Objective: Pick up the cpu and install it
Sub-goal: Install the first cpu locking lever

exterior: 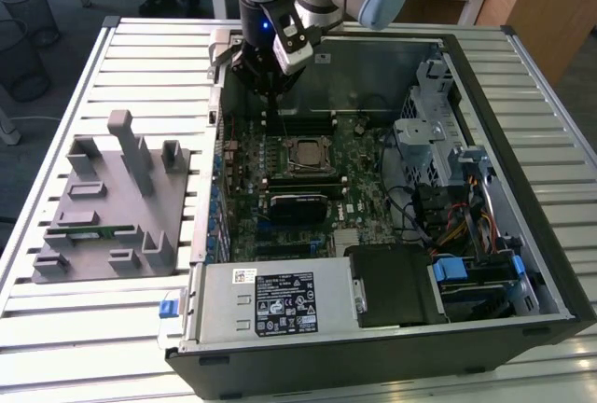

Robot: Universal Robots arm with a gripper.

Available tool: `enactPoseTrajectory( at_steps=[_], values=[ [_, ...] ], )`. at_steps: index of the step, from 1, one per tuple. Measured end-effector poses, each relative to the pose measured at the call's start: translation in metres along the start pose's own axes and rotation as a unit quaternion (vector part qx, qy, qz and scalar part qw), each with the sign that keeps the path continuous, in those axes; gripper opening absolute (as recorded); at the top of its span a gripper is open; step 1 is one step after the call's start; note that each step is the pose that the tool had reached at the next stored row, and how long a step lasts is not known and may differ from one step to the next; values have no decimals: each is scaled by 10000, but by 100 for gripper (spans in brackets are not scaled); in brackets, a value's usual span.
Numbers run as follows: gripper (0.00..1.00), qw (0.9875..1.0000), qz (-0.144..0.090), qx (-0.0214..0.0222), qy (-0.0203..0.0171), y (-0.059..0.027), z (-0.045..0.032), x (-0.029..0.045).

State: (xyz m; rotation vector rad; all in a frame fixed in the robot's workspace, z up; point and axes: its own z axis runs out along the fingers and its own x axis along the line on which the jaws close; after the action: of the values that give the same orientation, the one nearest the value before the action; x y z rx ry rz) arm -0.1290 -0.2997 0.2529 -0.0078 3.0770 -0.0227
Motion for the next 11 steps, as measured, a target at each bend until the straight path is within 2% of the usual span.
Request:
enactPoseTrajectory(
  at_steps=[7, 11],
  values=[
    [11, 10000, -3, 0, 0, -1, 14, -152],
    [11, 10000, -6, -2, 0, -1, 26, -197]
  ],
)
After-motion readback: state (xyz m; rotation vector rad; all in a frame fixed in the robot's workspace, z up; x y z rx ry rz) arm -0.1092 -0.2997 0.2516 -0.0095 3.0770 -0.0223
